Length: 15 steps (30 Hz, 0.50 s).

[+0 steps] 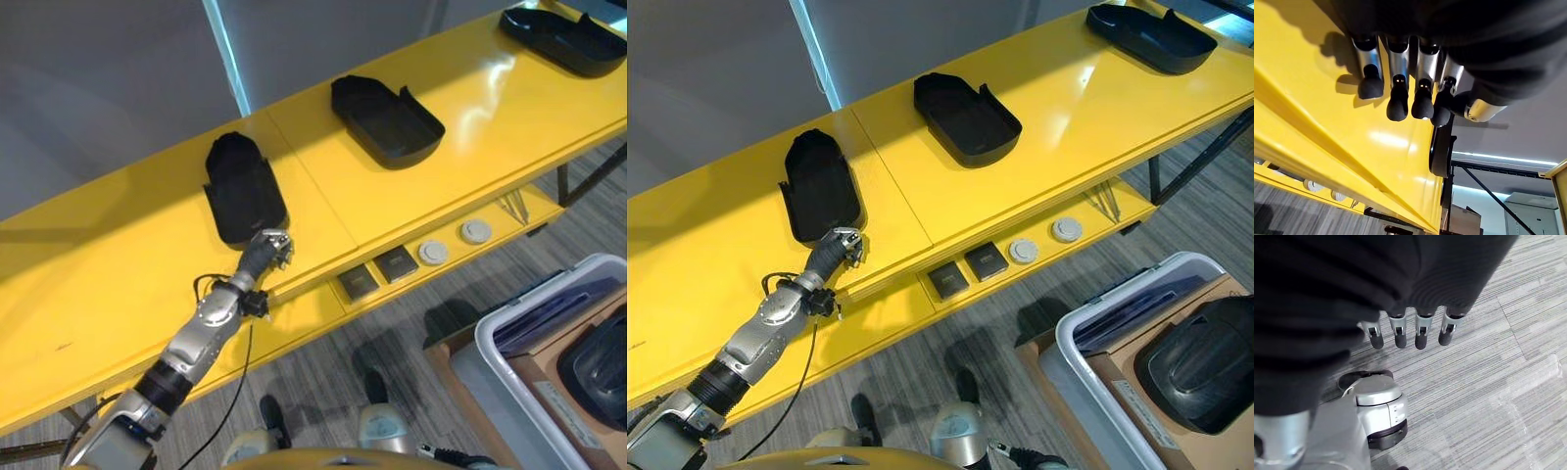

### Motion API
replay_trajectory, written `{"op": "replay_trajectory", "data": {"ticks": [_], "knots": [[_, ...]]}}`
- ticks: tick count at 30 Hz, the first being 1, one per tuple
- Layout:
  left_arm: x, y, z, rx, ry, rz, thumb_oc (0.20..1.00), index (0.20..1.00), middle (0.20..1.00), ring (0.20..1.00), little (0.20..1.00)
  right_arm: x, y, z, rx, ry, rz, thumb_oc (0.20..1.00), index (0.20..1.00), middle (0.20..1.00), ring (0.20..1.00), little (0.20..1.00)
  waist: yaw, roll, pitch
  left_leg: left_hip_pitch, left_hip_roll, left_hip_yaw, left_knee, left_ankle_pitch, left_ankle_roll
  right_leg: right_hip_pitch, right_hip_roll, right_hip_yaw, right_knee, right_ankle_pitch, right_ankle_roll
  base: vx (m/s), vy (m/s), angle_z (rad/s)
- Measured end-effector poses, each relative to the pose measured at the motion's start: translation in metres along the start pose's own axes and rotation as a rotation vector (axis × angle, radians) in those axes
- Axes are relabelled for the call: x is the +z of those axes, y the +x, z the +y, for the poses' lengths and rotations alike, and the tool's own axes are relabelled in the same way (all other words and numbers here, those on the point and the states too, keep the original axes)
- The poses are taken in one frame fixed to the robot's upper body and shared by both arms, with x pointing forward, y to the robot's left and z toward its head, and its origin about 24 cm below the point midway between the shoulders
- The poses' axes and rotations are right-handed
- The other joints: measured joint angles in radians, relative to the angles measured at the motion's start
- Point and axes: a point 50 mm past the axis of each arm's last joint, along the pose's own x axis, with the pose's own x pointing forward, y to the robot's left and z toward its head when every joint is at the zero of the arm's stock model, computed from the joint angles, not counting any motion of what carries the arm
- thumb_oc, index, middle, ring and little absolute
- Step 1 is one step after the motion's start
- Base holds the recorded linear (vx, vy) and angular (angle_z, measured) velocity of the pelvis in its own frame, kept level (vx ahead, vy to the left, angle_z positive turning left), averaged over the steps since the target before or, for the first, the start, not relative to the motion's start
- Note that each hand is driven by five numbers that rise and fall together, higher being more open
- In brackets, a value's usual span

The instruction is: Move parts from the plastic box to the shelf.

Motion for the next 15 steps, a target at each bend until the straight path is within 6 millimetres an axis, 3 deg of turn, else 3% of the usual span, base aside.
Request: {"op": "replay_trajectory", "data": {"ticks": [9, 14, 15], "knots": [[0.01, -0.021, 0.001, 0.022, 0.01, -0.175, 0.2, 0.2, 0.2, 0.2, 0.2, 0.001, 0.0, 0.004, 0.012, 0.014, -0.007, 1.0, 1.0, 1.0, 1.0, 1.0, 0.044, -0.025, -0.007, 0.037, 0.001, -0.019, 0.0, 0.006, 0.008, 0.051, 0.001, -0.031, 0.0, 0.004, -0.011, -0.1, -0.005, 0.06], [-0.007, -0.044, -0.001, 0.098, 0.169, -0.163, 0.2, 0.2, 0.2, 0.2, 0.2, 0.003, 0.002, 0.013, 0.029, 0.032, 0.004, 1.0, 1.0, 1.0, 1.0, 1.0, 0.09, -0.063, -0.085, 0.035, 0.001, -0.05, 0.0, 0.009, 0.01, 0.07, 0.002, -0.064, 0.0, -0.003, -0.015, -0.12, -0.026, 0.21], [-0.01, -0.052, 0.003, 0.161, 0.244, -0.168, 0.558, 0.558, 0.558, 0.558, 0.558, 0.003, 0.002, 0.015, 0.038, 0.049, 0.01, 1.0, 1.0, 1.0, 1.0, 1.0, 0.112, -0.079, -0.102, 0.036, 0.001, -0.065, 0.0, 0.009, 0.009, 0.091, 0.002, -0.083, 0.0, -0.007, -0.015, -0.13, -0.055, 0.32]]}}
